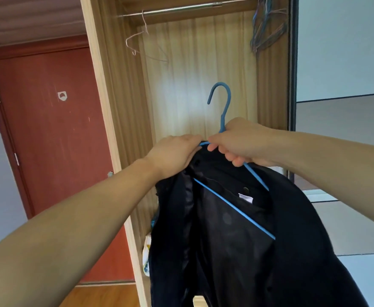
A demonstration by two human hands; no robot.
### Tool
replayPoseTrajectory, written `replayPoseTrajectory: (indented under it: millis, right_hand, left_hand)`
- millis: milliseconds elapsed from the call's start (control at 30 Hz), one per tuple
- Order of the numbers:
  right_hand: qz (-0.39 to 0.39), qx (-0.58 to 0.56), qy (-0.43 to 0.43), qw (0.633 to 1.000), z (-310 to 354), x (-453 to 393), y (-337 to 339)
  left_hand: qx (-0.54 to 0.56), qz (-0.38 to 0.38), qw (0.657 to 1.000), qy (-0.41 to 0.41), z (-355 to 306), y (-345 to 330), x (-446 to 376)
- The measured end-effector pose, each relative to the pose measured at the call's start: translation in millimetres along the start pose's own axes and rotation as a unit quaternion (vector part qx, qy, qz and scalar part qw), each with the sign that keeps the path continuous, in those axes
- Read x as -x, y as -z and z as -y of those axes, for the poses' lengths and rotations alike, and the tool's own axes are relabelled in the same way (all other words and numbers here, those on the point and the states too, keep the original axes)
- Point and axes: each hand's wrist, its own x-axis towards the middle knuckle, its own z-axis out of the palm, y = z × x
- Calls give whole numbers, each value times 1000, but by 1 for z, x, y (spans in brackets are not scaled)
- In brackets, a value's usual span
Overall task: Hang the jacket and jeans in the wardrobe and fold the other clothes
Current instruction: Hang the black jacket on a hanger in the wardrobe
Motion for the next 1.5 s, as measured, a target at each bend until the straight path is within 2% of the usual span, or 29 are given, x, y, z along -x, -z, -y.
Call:
replayPoseTrajectory:
  millis: [67,100,133,233,267,500,567,767,833,933,1033,1067,1100,1167,1267,1333,1400,1500]
  right_hand:
    - [-63,175,99,978,-10,12,17]
    - [-84,237,124,960,-18,20,27]
    - [-76,255,106,958,-28,30,37]
    - [75,150,-48,985,-57,62,49]
    - [96,123,-66,986,-62,67,47]
    - [-49,-27,-17,998,-55,46,15]
    - [-72,-72,-18,995,-47,34,16]
    - [-109,-70,-24,991,-12,3,36]
    - [-131,-66,-38,988,3,-12,51]
    - [-141,-59,-38,987,27,-28,73]
    - [-159,-60,-30,985,48,-42,88]
    - [-169,-76,-33,982,53,-43,92]
    - [-181,-90,-33,979,58,-42,94]
    - [-189,-77,-22,979,71,-42,100]
    - [-201,-61,3,978,88,-36,107]
    - [-204,-70,17,976,95,-35,114]
    - [-207,-86,28,974,101,-32,118]
    - [-208,-93,39,973,103,-32,126]
  left_hand:
    - [-15,-17,1000,-2,2,1,-10]
    - [-15,-34,999,-4,4,2,-15]
    - [-20,-46,999,-6,6,4,-19]
    - [-38,-45,998,-1,15,9,-32]
    - [-46,-36,998,2,16,10,-37]
    - [-35,-38,998,40,26,6,-55]
    - [2,-55,996,73,33,0,-52]
    - [153,-86,968,178,32,-1,-53]
    - [233,-84,947,203,17,11,-55]
    - [366,-118,891,243,-15,35,-59]
    - [549,-130,790,239,-61,68,-60]
    - [588,-122,766,228,-75,77,-59]
    - [602,-119,762,204,-89,85,-57]
    - [586,-101,786,170,-111,91,-52]
    - [522,-96,829,174,-136,84,-51]
    - [497,-120,841,179,-150,76,-58]
    - [488,-159,836,195,-161,69,-71]
    - [488,-228,807,245,-165,60,-93]
